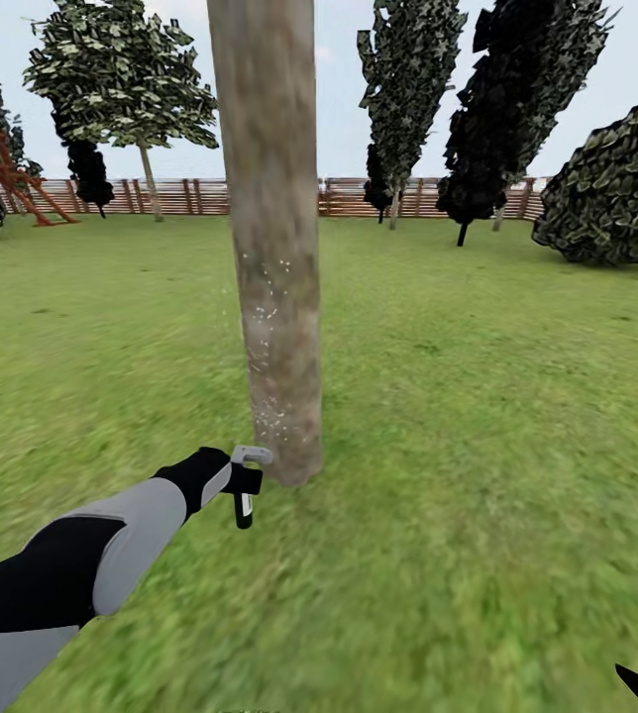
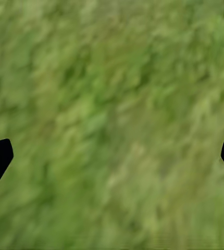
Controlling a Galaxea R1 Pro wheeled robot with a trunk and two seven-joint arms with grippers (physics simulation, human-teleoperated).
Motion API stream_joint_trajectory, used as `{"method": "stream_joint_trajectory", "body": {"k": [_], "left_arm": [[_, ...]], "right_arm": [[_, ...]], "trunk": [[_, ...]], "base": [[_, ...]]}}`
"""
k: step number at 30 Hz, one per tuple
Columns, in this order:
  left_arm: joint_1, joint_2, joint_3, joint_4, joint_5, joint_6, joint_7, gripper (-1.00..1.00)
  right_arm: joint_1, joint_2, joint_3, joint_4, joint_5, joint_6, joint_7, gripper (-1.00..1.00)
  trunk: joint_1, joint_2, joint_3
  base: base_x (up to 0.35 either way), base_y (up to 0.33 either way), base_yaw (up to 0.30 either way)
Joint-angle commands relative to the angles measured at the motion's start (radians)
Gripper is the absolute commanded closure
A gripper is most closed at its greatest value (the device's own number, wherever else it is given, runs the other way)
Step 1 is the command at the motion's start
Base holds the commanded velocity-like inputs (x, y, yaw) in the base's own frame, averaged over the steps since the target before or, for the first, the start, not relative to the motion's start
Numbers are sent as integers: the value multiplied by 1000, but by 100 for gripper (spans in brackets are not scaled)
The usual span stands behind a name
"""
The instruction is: In the garden, pick up the pesticide atomizer on the floor and spray pesticide onto both trees until each tree trunk is fully covered.
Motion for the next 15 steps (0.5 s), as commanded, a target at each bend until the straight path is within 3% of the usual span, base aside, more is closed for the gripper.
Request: {"method": "stream_joint_trajectory", "body": {"k": [1, 12, 15], "left_arm": [[0, 0, 0, 0, 0, 0, 0, 100], [0, 0, 0, 0, 5, 0, 0, 100], [0, 0, 0, 0, 5, 0, 0, 100]], "right_arm": [[0, 0, 0, 0, 0, 0, 0, -100], [0, 0, 0, 0, 0, 0, -1, -100], [0, 0, 0, 0, 0, 0, 0, -100]], "trunk": [[0, 0, 0], [0, 0, 0], [0, 0, 0]], "base": [[0, -323, 254], [79, -323, 255], [129, -322, 97]]}}
